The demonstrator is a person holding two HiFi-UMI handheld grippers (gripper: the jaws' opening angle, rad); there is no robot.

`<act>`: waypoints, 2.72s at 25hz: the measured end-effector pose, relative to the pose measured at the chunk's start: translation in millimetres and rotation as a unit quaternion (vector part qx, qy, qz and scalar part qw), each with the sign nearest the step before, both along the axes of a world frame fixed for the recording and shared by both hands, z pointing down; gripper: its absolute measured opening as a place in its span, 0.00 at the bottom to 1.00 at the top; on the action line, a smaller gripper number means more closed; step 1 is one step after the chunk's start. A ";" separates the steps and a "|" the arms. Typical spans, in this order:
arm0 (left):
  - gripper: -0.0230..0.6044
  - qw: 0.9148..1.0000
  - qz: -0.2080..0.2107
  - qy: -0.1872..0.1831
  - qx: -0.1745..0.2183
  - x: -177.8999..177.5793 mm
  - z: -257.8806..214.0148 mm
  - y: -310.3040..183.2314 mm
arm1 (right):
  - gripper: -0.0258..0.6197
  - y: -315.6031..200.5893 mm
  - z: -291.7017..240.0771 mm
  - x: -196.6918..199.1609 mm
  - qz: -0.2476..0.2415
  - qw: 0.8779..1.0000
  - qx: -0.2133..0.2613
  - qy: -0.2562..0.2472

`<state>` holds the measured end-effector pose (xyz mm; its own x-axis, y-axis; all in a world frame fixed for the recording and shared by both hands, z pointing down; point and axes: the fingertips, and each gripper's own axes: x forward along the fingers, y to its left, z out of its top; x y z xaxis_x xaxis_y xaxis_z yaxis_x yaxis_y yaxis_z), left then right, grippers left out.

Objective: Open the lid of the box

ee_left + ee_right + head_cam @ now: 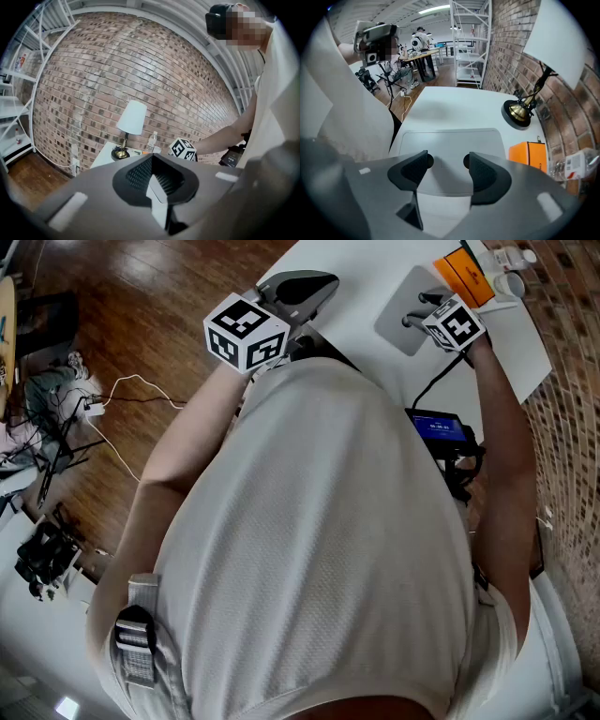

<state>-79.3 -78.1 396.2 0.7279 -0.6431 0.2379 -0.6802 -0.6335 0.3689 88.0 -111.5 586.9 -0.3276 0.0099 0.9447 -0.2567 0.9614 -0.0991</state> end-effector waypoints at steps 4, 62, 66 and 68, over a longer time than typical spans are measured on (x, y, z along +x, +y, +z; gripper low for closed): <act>0.04 1.000 -0.014 0.001 -0.002 -14.3 -2.4 3.6 | 0.51 8.3 17.4 10.8 0.003 0.998 -0.015 0.063; 0.04 0.990 0.137 -0.007 0.000 88.8 -3.6 -11.7 | 0.18 18.3 -66.9 111.9 0.178 0.965 0.146 -0.129; 0.04 0.988 0.154 0.003 0.013 96.4 -21.7 -2.6 | 0.04 24.2 -154.7 84.5 0.203 0.925 0.199 -0.252; 0.04 0.987 0.160 0.006 0.016 101.2 -22.2 -7.5 | 0.04 24.4 -179.3 72.8 0.202 0.911 0.208 -0.292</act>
<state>21.8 -85.5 374.0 0.8981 -0.3860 0.2105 -0.4381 -0.8270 0.3523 160.8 -87.1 407.5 -0.6738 -0.5422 0.5020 -0.6182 0.7858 0.0190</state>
